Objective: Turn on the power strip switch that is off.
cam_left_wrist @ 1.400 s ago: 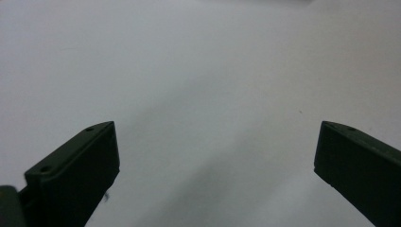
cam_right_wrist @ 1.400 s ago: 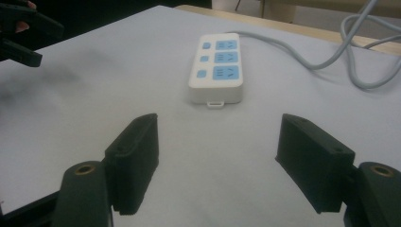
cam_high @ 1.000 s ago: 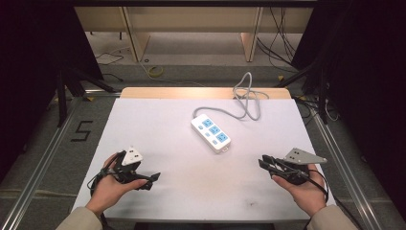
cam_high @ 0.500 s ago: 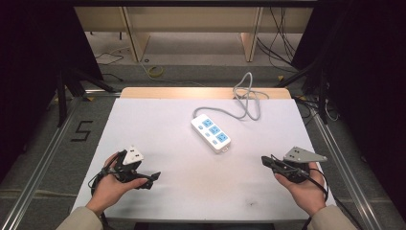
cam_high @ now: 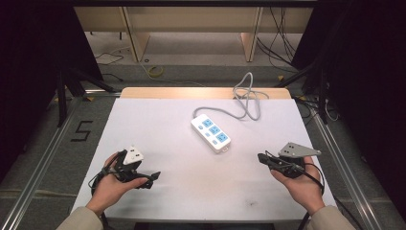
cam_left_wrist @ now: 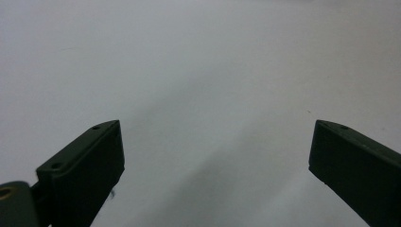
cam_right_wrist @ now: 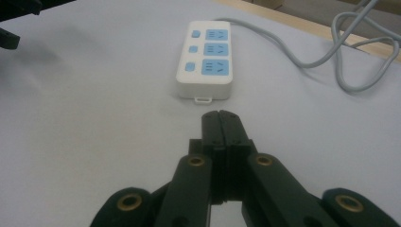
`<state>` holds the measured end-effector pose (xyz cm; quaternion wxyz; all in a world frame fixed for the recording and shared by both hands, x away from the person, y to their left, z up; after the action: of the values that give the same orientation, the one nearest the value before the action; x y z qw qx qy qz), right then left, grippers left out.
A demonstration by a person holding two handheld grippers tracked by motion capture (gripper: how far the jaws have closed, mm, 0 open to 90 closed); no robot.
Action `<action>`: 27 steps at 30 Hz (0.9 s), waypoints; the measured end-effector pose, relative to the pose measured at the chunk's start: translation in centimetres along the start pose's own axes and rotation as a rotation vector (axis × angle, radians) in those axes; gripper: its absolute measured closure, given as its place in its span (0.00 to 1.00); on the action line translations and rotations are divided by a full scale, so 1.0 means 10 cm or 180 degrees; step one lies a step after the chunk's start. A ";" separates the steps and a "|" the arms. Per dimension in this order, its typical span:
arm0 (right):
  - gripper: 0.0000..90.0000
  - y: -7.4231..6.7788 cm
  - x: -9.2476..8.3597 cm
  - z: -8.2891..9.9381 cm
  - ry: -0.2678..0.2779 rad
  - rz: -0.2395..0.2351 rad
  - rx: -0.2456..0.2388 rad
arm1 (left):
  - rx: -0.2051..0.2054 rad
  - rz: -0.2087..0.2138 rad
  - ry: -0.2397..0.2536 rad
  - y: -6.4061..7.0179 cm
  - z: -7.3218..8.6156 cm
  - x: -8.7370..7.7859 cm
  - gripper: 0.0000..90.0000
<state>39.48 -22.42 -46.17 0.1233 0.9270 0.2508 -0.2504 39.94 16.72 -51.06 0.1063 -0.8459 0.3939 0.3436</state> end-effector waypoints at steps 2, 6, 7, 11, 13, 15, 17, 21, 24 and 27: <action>1.00 -0.01 0.01 -0.02 0.0002 -0.0009 -0.0006 | -0.0003 0.0002 0.0000 0.00 0.00 0.00 0.04; 1.00 -0.01 0.06 -0.04 -0.0015 -0.0019 -0.0030 | 0.0003 0.0003 0.0000 0.00 0.00 0.00 0.05; 1.00 -0.02 0.07 -0.04 -0.0021 -0.0025 -0.0041 | 0.0006 0.0002 0.0000 0.00 0.00 0.00 0.05; 1.00 -0.02 0.09 -0.06 -0.0039 -0.0016 -0.0043 | 0.0001 -0.0003 -0.0010 0.00 0.00 0.00 0.05; 1.00 -0.01 0.10 -0.08 -0.0037 -0.0022 -0.0038 | -0.0001 -0.0005 -0.0010 0.00 0.00 0.00 0.05; 1.00 -0.01 0.12 -0.09 -0.0038 -0.0025 -0.0033 | 0.0000 -0.0004 -0.0004 0.00 0.00 0.00 0.05; 1.00 -0.02 0.14 -0.11 -0.0048 -0.0028 -0.0031 | 0.0004 -0.0003 -0.0002 0.00 0.00 0.01 0.05; 1.00 -0.04 0.19 -0.15 -0.0067 -0.0035 -0.0050 | -0.0007 -0.0004 -0.0001 0.00 0.00 0.01 0.05; 1.00 -0.04 0.22 -0.18 -0.0070 -0.0016 -0.0050 | 0.0004 0.0000 -0.0011 0.00 0.00 0.00 0.05; 1.00 -0.05 0.25 -0.20 -0.0092 -0.0012 -0.0046 | 0.0012 -0.0005 -0.0009 0.00 0.00 0.00 0.05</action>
<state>41.90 -20.26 -45.82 0.1330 0.9219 0.2525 -0.2621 39.97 16.69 -51.08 0.1088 -0.8454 0.3938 0.3440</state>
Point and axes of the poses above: each handheld gripper's, and its own axes: x roughly forward along the jaws, z roughly out of its underside, y roughly to its right, the point moved 8 cm from there along x, roughly forward along the jaws, and after that the axes turned 12 degrees about z, right-handed, at the moved point
